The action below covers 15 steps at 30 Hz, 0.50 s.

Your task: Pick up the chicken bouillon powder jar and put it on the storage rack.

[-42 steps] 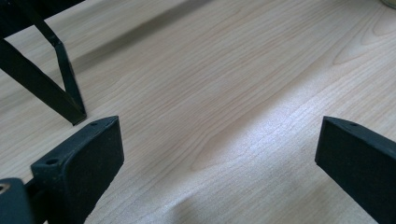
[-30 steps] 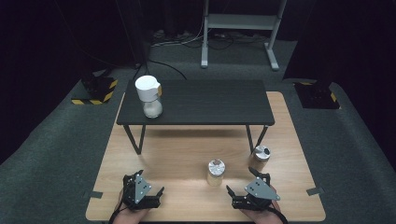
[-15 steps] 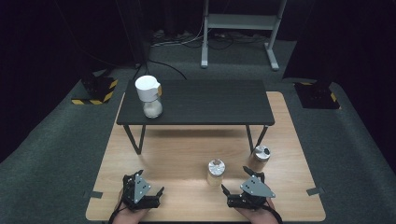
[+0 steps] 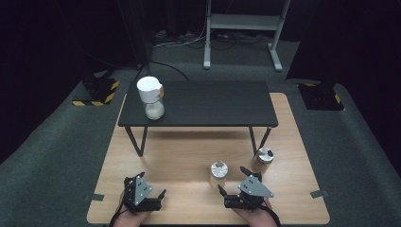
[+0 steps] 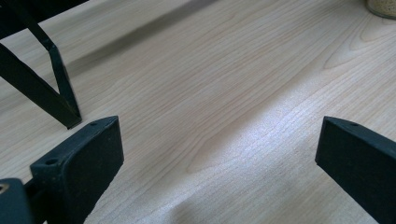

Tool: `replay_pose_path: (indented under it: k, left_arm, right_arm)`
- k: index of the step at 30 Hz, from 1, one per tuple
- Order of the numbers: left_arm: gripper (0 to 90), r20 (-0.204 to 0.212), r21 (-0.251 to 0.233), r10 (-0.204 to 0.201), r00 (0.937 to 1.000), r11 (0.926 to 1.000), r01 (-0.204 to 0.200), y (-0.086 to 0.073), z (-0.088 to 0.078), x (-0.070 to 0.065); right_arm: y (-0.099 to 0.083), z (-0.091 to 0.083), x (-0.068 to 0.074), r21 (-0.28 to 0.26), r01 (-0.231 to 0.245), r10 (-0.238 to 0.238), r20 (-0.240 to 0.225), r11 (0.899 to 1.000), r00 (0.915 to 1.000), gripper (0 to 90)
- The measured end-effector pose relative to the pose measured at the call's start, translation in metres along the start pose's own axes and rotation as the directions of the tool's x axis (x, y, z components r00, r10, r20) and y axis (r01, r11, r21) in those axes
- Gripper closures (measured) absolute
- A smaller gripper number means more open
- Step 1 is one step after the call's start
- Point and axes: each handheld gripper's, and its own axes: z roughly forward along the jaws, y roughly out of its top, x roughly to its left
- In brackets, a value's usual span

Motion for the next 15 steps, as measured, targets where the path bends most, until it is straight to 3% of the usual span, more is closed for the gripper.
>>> replay_pose_path:
  k: [15]
  left_arm:
    - [1.0,0.007,-0.005,0.0,1.0,1.0,0.0,0.0,0.0,0.001]
  right_arm:
    - [0.005,0.013,0.003,-0.02,-0.019,0.019,-0.017,1.0,0.9997,0.0]
